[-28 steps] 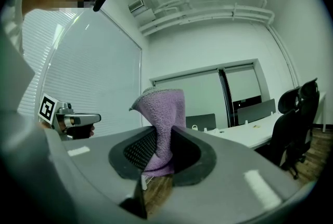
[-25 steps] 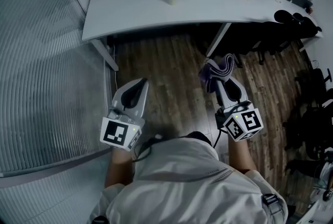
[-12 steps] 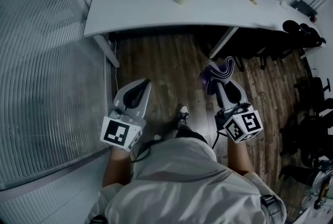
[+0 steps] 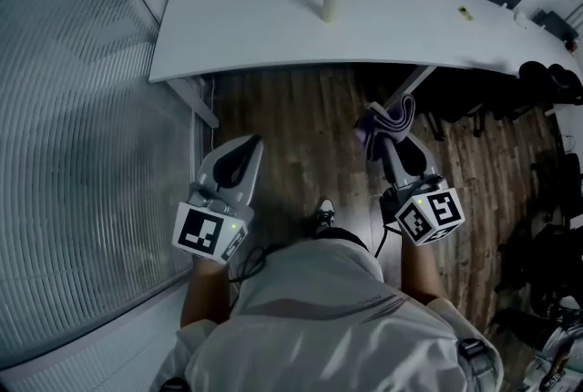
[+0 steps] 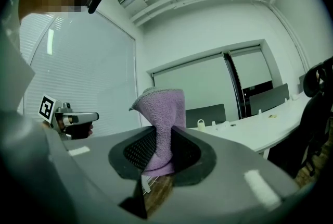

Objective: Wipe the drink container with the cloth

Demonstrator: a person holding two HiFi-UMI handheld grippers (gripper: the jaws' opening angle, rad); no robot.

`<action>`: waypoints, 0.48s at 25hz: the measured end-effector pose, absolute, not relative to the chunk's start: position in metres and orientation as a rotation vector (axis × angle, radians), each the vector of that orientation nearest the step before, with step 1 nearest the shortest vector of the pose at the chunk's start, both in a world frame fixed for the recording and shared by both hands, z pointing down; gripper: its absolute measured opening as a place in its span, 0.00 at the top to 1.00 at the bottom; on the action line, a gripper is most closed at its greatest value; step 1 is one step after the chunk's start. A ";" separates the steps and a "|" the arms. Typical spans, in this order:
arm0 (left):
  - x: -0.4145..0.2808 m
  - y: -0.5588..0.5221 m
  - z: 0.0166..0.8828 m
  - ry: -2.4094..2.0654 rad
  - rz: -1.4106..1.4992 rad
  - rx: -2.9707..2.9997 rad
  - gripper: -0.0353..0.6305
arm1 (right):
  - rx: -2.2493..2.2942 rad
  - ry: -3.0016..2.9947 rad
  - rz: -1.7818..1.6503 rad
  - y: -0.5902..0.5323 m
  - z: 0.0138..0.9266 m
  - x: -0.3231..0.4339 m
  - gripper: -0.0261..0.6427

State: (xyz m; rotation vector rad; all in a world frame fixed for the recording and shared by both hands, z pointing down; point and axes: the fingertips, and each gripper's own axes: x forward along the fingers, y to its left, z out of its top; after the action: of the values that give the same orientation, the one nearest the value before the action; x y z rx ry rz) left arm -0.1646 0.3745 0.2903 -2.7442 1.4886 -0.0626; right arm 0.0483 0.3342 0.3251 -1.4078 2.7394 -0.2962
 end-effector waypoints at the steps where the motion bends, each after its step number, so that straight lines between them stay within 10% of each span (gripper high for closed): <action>1: -0.159 0.362 0.291 1.491 -0.064 -2.744 0.94 | -1.402 2.743 -0.295 0.321 0.326 0.053 0.83; 12: -0.071 0.240 0.291 1.505 -0.048 -2.746 0.94 | -1.365 2.724 -0.266 0.200 0.326 0.140 0.83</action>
State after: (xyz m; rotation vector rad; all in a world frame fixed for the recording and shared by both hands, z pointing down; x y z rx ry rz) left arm -0.0714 0.2397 0.2913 -2.7462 1.5055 -0.0481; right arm 0.1403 0.2005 0.3255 -1.3650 2.7242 -0.2661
